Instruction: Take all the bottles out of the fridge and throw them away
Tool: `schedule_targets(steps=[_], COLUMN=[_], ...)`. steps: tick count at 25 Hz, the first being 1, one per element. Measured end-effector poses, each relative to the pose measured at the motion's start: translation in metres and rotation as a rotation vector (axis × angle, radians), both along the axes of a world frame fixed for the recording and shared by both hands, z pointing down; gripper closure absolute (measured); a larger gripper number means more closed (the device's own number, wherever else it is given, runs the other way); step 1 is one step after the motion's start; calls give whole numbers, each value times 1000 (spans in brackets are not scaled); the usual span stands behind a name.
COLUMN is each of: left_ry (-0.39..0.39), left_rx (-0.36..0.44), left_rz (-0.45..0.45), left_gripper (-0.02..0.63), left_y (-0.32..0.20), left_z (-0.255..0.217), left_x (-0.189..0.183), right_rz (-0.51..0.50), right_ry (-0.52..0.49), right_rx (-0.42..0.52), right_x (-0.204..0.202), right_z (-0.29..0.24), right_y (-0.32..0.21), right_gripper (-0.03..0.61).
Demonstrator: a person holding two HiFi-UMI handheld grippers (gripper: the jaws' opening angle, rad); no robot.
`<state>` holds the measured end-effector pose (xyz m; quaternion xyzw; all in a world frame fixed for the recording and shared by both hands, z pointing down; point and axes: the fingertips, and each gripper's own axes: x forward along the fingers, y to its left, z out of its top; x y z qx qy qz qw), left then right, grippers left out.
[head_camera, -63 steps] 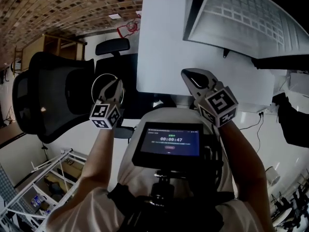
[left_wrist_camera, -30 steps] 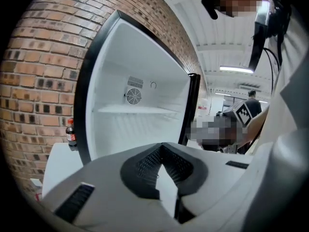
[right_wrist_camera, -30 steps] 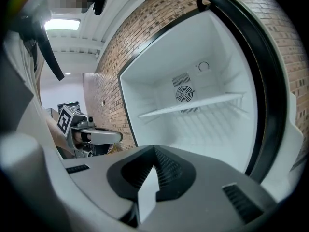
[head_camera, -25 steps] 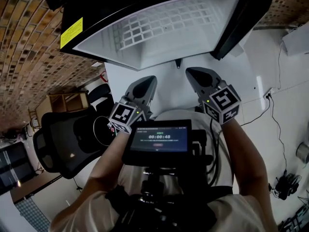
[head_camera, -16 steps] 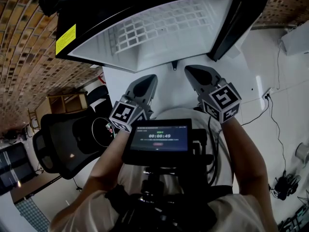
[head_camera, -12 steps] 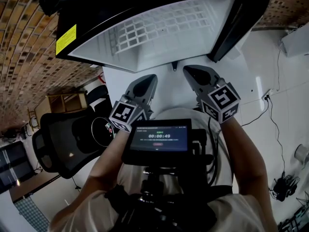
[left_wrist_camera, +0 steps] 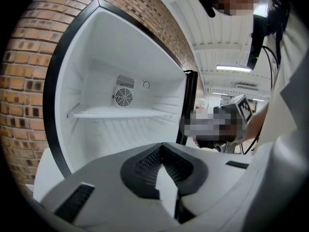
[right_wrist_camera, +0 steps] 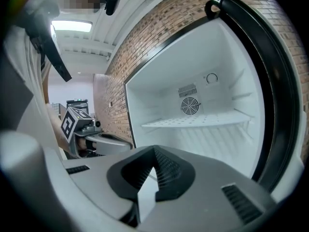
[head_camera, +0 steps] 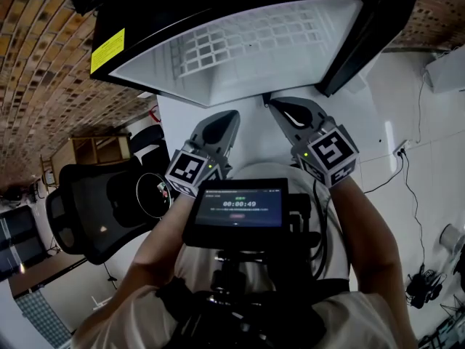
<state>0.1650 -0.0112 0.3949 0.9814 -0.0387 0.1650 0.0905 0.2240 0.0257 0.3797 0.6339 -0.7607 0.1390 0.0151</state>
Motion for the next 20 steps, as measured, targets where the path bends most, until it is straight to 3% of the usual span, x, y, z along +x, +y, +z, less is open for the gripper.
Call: schedule_targets(steps=[20], left_ry=[6], left_rx=[7], left_rz=[3], left_gripper=[604], left_y=[8], left_z=[-2], left_x=[-4], right_rz=[-9], right_ry=[-40], right_rx=[18], right_x=[-9], right_z=[-3], right_y=[5], right_gripper=[572])
